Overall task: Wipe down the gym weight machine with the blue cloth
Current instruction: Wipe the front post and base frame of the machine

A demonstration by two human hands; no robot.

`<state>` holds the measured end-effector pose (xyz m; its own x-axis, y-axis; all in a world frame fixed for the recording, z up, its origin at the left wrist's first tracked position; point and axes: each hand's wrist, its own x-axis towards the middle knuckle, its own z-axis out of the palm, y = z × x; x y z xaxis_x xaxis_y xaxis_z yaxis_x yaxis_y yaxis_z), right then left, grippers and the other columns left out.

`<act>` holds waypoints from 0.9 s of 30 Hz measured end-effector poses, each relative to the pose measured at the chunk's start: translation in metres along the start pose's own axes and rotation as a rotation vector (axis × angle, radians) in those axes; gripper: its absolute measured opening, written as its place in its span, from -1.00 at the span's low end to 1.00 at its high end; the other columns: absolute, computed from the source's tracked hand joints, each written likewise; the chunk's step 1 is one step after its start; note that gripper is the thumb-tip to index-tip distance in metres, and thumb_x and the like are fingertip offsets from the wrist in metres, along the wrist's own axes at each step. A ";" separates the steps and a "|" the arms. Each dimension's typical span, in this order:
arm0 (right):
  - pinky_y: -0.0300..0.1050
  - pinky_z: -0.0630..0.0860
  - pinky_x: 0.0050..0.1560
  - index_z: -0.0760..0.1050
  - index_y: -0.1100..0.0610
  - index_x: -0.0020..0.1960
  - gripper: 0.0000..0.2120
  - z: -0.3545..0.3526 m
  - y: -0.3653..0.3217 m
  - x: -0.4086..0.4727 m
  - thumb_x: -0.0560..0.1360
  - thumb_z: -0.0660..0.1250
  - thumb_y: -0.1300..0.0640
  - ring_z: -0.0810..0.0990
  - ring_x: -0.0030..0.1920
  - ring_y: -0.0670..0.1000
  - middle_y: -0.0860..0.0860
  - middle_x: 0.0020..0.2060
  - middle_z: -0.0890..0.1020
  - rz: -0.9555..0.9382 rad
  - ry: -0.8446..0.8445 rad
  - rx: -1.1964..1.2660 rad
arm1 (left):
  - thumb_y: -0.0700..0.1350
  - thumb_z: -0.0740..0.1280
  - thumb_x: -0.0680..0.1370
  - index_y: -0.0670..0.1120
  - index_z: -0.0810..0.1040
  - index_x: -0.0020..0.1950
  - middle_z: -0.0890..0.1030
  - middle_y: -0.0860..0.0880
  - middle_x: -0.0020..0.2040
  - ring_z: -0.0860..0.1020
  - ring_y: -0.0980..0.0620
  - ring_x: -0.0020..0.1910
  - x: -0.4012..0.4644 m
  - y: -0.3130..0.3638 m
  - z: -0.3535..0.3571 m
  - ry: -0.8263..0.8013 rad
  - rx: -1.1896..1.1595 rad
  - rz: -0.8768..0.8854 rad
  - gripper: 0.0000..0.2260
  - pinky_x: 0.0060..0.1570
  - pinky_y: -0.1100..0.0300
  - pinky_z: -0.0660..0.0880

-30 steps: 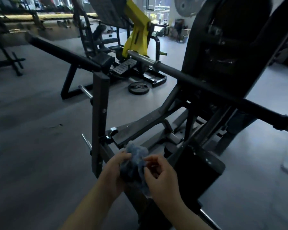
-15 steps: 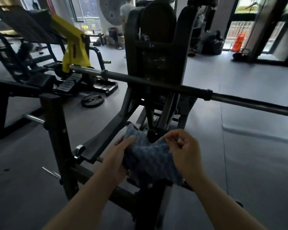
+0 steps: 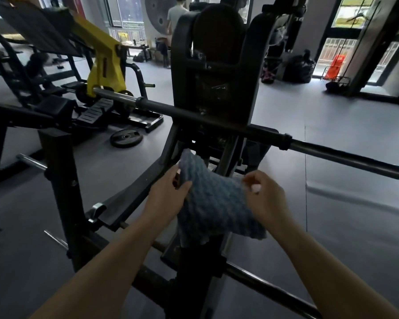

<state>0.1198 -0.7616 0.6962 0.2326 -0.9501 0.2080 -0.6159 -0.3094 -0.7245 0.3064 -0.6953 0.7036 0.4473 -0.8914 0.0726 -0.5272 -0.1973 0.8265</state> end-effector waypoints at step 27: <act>0.17 0.42 0.27 0.46 0.23 0.31 -0.50 0.062 0.021 -0.040 0.51 0.03 0.00 0.50 0.29 0.15 0.16 0.27 0.52 -0.577 -0.255 -0.640 | 0.15 0.03 0.60 -0.10 0.02 0.51 0.00 0.00 0.54 -0.05 0.03 0.51 -0.050 -0.076 0.089 0.053 0.093 0.405 -0.44 0.47 0.24 -0.08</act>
<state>0.1437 -0.7275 0.6317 0.7487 -0.6259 0.2187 -0.6356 -0.7714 -0.0316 0.2599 -0.6721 0.5874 0.2261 -0.8828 0.4118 -0.7297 0.1265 0.6720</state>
